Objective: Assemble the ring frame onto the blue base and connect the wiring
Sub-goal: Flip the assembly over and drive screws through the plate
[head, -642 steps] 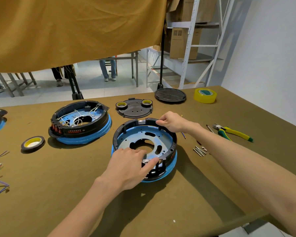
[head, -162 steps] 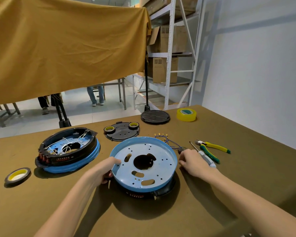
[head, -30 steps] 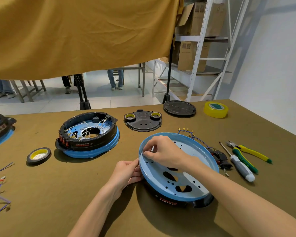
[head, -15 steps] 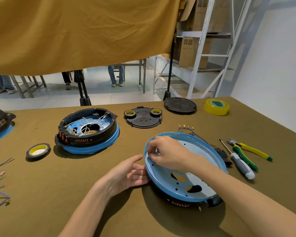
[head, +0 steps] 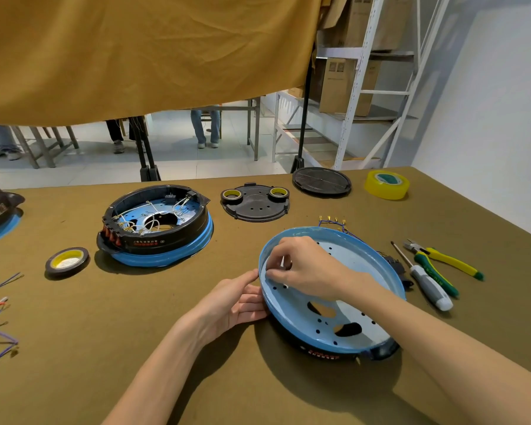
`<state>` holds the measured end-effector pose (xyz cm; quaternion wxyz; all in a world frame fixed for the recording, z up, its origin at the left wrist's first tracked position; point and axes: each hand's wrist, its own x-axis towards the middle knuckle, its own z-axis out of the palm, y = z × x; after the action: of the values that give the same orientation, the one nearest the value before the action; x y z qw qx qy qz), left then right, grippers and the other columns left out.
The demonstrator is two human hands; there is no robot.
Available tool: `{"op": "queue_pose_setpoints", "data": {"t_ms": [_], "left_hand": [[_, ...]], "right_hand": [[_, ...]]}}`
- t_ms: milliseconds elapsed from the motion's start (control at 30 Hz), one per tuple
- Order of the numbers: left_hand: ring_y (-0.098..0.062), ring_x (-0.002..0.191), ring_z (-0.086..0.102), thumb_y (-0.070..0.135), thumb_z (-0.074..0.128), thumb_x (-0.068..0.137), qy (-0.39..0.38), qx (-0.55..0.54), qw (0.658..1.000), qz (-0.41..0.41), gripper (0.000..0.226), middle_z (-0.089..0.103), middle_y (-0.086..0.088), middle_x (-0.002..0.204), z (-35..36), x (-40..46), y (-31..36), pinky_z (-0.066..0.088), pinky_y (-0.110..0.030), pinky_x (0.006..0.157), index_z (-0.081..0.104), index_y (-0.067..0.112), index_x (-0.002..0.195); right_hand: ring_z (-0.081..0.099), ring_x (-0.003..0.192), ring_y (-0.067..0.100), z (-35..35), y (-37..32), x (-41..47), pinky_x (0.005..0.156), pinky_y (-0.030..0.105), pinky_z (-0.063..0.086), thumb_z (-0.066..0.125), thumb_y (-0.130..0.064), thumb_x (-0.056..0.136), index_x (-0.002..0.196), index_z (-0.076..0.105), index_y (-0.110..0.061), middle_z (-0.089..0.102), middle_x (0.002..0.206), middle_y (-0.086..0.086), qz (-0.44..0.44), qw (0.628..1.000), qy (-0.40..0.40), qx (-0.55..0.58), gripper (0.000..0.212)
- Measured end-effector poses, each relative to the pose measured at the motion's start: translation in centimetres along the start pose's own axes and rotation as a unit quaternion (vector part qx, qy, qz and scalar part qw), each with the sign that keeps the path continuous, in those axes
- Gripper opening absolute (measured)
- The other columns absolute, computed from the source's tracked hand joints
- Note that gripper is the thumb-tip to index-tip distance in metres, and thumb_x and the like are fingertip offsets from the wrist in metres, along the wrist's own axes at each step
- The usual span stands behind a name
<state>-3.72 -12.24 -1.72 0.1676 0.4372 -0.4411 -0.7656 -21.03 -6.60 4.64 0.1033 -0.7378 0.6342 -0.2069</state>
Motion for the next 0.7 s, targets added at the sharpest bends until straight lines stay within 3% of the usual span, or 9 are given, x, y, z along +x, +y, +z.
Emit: {"op": "queue_pose_setpoints", "data": {"t_ms": [200, 333, 700], "left_hand": [[-0.025, 0.100, 0.077, 0.068, 0.072, 0.077, -0.026, 0.006, 1.000, -0.007, 0.080, 0.078, -0.017, 0.107, -0.51, 0.08, -0.04, 0.063, -0.032, 0.075, 0.066, -0.001, 0.118], [-0.026, 0.102, 0.076, 0.073, 0.074, 0.070, -0.033, 0.002, 0.999, -0.010, 0.091, 0.077, -0.017, 0.109, -0.84, 0.37, -0.13, 0.063, -0.034, 0.079, 0.062, 0.000, 0.122], [-0.030, 0.096, 0.077, 0.062, 0.084, 0.059, -0.007, 0.008, 1.000, -0.007, 0.090, 0.078, -0.020, 0.104, -0.35, 0.51, 0.05, 0.064, -0.033, 0.069, 0.061, -0.001, 0.119]], "right_hand": [[0.059, 0.083, 0.005, 0.36, -0.07, 0.03, 0.077, 0.028, 0.052, 0.069, -0.025, 0.094, 0.095, 0.076, -0.022, 0.066, 0.092, -0.010, -0.026, 1.000, -0.007, 0.005, 0.008], [0.061, 0.090, 0.013, 0.58, 0.47, -0.27, 0.084, 0.038, 0.052, 0.072, -0.030, 0.094, 0.096, 0.076, -0.021, 0.063, 0.098, -0.003, 0.002, 1.000, 0.002, 0.024, 0.011], [0.060, 0.085, 0.008, 0.18, 0.32, -0.81, 0.077, 0.035, 0.053, 0.072, -0.030, 0.094, 0.100, 0.079, -0.022, 0.066, 0.094, -0.007, -0.015, 1.000, -0.003, 0.018, 0.012]]}}
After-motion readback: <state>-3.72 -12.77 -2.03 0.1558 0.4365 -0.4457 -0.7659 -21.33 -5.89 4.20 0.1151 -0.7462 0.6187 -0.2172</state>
